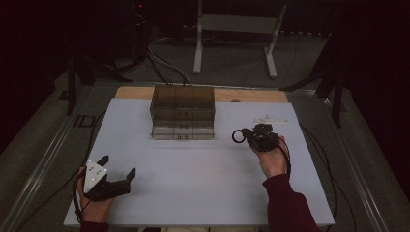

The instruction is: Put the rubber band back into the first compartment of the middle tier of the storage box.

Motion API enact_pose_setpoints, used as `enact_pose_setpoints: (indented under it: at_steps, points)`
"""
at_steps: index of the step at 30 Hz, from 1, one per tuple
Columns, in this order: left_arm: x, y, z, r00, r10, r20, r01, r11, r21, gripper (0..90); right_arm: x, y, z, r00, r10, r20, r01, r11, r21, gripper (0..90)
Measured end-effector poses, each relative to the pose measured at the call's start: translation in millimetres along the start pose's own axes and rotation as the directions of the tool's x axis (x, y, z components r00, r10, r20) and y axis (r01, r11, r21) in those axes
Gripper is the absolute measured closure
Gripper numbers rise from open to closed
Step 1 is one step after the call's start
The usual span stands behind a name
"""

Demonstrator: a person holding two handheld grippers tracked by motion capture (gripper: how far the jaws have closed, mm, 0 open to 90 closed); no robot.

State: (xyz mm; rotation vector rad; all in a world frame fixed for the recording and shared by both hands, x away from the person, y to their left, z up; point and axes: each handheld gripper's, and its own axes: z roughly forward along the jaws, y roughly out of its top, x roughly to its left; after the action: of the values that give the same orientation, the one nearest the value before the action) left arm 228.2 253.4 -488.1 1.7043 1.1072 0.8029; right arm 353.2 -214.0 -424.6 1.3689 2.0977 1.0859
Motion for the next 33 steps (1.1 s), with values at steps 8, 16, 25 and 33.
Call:
enact_pose_setpoints:
  at_steps: [8, 16, 25, 33]
  points:
    - [-0.5, -0.3, 0.5, 1.0000, -0.001, 0.001, 0.001, 1.0000, -0.001, 0.5, 11.5, 11.8, 6.4, 0.9999, -0.008, -0.015, 0.008, 1.000, -0.009, 88.9]
    - [-0.3, -0.4, 0.6, 1.0000, -0.001, 0.000, 0.001, 1.0000, -0.002, 0.5, 24.6, 24.5, 13.2, 0.9992, -0.025, -0.031, 0.025, 0.999, -0.020, 88.9]
    - [0.2, -0.5, 0.2, 1.0000, -0.001, 0.000, 0.001, 1.0000, -0.002, 0.5, 34.6, 34.3, 20.2, 0.9988, -0.028, -0.040, 0.027, 0.999, -0.029, 88.9]
    - [1.4, -0.3, -0.8, 1.0000, -0.003, -0.005, 0.003, 1.0000, -0.004, 0.5, 46.0, 43.1, 29.5, 0.9974, -0.046, -0.056, 0.044, 0.998, -0.041, 88.9]
